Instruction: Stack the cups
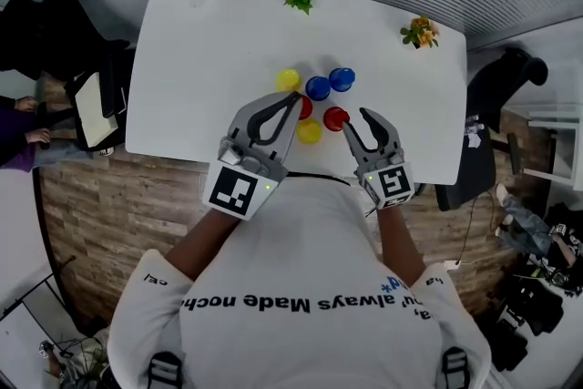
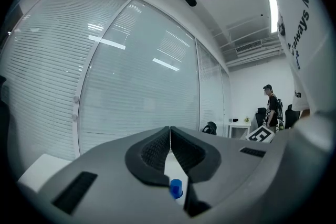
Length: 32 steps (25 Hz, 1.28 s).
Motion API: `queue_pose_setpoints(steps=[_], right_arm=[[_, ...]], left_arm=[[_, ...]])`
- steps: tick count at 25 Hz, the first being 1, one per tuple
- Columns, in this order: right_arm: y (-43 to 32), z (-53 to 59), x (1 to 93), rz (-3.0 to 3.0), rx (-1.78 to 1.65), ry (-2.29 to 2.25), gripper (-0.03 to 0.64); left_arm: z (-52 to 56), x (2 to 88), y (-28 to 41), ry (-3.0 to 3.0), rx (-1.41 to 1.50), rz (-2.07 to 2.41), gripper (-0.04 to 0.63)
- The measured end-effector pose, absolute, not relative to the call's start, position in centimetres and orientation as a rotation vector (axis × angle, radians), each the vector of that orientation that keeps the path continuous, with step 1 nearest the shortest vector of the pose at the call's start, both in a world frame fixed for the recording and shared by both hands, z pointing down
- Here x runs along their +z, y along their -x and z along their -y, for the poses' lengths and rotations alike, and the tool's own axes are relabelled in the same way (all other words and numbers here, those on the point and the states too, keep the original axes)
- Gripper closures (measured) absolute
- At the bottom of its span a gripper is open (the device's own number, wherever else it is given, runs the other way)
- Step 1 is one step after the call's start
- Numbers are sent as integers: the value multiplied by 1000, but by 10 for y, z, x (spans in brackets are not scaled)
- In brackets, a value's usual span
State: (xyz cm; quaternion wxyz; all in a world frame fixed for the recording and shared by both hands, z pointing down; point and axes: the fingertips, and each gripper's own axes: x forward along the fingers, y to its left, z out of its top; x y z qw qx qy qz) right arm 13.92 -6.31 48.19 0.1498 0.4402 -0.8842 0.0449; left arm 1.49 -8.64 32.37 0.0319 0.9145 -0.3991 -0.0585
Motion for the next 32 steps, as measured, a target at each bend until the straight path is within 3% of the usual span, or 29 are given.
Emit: queue_pose_setpoints(steps=[18,32], right_arm=[[-150,64,617,2381,319,-1138,371],[-157,67,621,2346,311,-1143,390]], left_arm=[[83,337,8,-2779,-135,1308,575],[89,345,16,-2753,-127,1324,575]])
